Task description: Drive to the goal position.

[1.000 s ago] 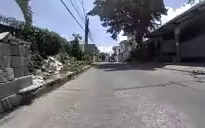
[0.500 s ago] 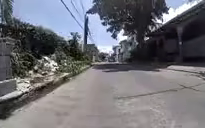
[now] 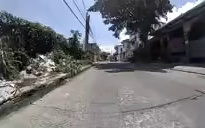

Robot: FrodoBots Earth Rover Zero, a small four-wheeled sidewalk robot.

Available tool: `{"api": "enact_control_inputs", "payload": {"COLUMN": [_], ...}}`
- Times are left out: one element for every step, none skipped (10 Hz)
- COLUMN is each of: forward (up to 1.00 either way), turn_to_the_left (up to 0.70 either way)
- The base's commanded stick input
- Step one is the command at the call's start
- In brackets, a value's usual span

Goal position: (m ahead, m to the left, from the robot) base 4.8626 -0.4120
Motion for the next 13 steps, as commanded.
{"api": "enact_control_inputs", "payload": {"forward": [0.92,0.92,0.93,0.93,0.94,0.94,0.95,0.96,0.99,1.00,1.00,1.00,1.00], "turn_to_the_left": [-0.01,-0.01,-0.04,-0.03,-0.03,-0.02,-0.01,-0.01,-0.01,-0.01,-0.01,-0.01,-0.01]}}
